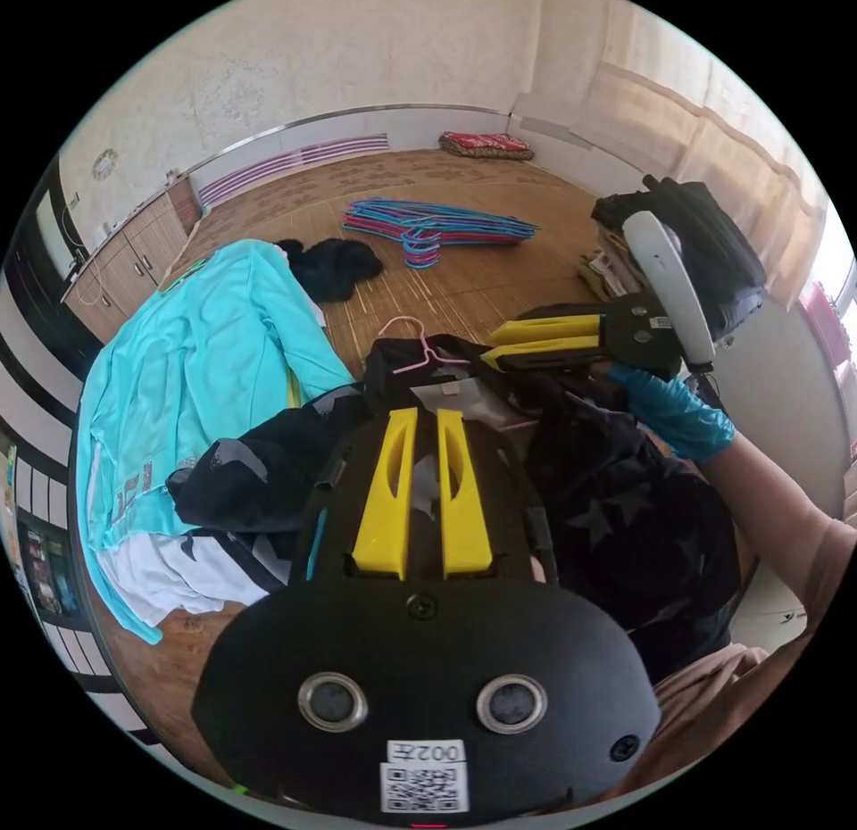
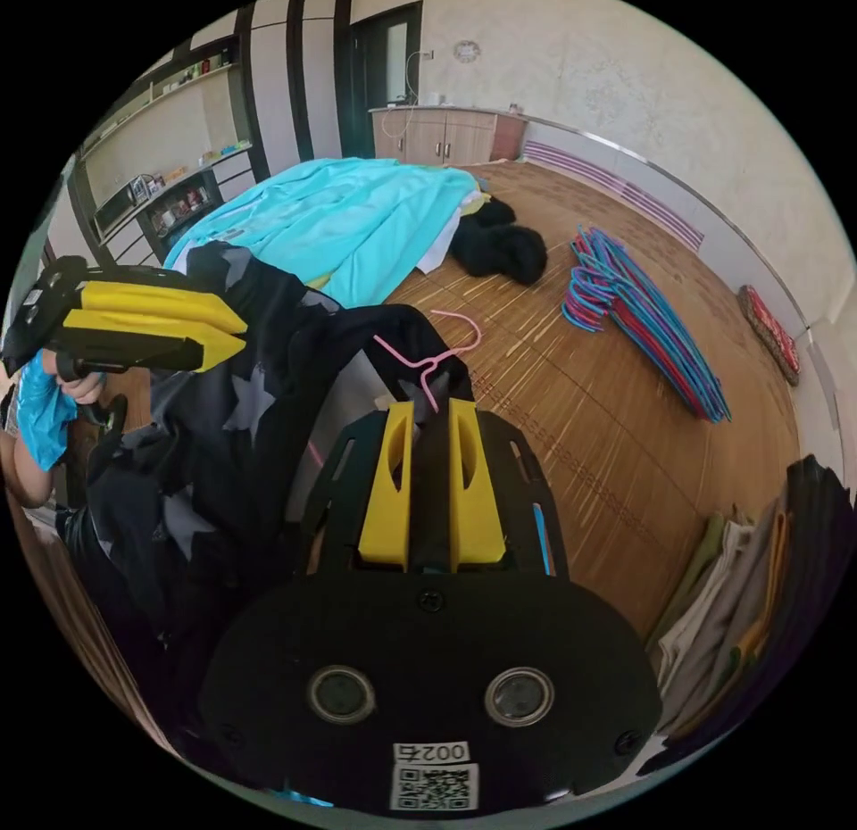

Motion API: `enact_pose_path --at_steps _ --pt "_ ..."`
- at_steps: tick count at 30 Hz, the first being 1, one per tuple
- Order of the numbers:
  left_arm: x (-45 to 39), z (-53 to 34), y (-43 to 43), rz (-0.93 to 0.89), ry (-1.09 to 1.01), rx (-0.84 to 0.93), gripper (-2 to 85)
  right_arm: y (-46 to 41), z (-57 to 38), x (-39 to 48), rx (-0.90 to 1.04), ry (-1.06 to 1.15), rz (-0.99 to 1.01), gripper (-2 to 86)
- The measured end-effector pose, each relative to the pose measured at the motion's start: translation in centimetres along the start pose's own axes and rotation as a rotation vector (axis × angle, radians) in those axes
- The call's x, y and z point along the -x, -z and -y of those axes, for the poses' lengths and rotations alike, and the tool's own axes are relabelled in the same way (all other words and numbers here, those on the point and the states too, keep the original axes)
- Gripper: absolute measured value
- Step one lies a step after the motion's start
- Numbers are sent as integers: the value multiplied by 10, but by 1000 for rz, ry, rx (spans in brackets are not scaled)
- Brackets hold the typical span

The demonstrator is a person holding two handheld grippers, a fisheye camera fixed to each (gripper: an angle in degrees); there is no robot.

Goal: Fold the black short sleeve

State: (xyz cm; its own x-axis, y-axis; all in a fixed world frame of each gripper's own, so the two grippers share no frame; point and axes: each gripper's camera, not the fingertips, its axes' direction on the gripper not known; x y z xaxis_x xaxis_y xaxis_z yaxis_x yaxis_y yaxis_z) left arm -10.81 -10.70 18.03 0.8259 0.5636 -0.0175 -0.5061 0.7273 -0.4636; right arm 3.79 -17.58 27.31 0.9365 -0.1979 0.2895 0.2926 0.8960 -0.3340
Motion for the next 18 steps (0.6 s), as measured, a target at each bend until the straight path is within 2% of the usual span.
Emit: enact_pose_path --at_steps 9,18 --pt "3 20 -20 19 -15 28 11 -62 44 2 95 21 11 63" --pt "-3 25 -4 9 -13 -16 13 -55 53 19 23 55 -62 2"
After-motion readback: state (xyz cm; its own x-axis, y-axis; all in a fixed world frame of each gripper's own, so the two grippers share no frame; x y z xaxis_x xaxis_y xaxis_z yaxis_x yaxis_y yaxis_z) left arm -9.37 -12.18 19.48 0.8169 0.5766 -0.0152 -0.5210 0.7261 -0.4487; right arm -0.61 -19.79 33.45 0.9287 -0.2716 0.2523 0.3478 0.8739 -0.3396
